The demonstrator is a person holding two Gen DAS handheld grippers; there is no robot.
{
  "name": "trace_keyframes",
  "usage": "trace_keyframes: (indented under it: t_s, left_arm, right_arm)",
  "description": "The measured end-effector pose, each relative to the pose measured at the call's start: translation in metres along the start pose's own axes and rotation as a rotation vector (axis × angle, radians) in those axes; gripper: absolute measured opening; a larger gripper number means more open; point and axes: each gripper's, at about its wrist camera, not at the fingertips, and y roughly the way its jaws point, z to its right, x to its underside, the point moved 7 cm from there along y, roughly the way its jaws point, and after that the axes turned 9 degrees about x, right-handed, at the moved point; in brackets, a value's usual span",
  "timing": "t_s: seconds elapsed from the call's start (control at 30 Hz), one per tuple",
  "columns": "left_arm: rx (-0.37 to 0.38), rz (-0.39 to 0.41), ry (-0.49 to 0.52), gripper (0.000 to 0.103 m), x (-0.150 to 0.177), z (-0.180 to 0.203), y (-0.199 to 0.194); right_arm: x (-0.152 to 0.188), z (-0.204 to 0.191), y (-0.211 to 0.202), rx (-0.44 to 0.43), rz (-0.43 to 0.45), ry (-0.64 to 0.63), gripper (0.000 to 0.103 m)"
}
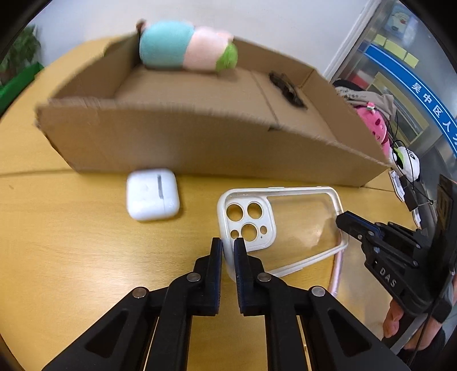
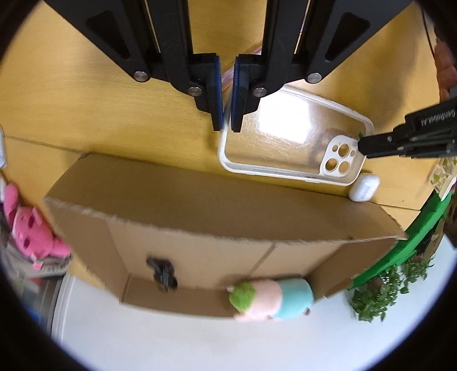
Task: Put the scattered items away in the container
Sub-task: 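Lift the phone case with the left gripper and carry it over the box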
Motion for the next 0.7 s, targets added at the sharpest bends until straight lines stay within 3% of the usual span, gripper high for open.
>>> trace_keyframes:
  t_s: [0.33, 0.7]
  left_arm:
    - [-0.012, 0.190, 0.119, 0.007, -0.054, 0.039, -0.076]
    - [-0.046, 0.279, 0.197, 0.007, -0.137, 0.036, -0.105]
  right_arm:
    - [-0.054, 0.011, -0.076, 0.002, 0.203, 0.042, 0.005]
    - [-0.140, 0.011, -0.084, -0.029, 0.283, 0.041, 0.005]
